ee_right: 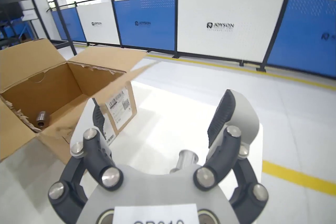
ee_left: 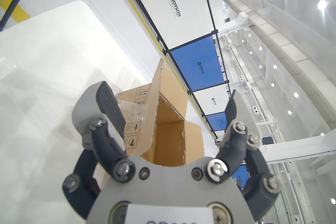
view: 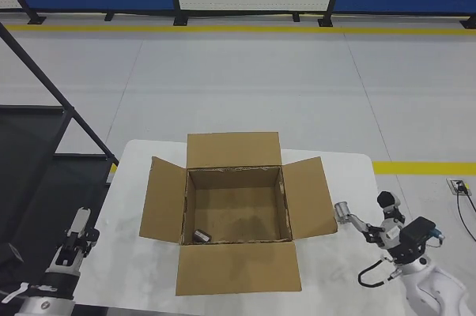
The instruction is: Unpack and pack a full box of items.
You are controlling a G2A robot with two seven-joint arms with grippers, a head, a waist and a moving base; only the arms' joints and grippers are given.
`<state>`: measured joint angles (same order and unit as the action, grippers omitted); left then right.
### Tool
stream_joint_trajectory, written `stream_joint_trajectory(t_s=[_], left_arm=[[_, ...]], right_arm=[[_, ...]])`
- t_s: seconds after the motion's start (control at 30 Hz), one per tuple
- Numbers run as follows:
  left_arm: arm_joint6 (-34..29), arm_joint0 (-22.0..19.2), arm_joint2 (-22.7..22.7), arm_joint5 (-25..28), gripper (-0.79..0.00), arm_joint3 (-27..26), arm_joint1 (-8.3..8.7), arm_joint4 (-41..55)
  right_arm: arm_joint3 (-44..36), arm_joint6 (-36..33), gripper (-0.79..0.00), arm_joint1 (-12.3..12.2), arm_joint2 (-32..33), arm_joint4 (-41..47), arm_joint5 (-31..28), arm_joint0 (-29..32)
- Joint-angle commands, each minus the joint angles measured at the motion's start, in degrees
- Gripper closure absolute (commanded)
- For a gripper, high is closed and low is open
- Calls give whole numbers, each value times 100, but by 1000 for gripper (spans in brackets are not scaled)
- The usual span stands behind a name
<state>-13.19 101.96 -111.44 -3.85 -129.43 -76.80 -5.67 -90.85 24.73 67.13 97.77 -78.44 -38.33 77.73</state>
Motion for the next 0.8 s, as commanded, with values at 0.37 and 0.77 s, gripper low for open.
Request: stream_joint_trajectory(t_s=[0.37,0.77], left_arm=[[136,163,93,350,-785,102,-2,-210],[136,163,93,350,-785,102,-2,-210]], right_arm=[[-1529,-3703,-785,51,-1697,169,44,-1709],[-1529,-3703,-785,51,-1697,169,44,-1709]])
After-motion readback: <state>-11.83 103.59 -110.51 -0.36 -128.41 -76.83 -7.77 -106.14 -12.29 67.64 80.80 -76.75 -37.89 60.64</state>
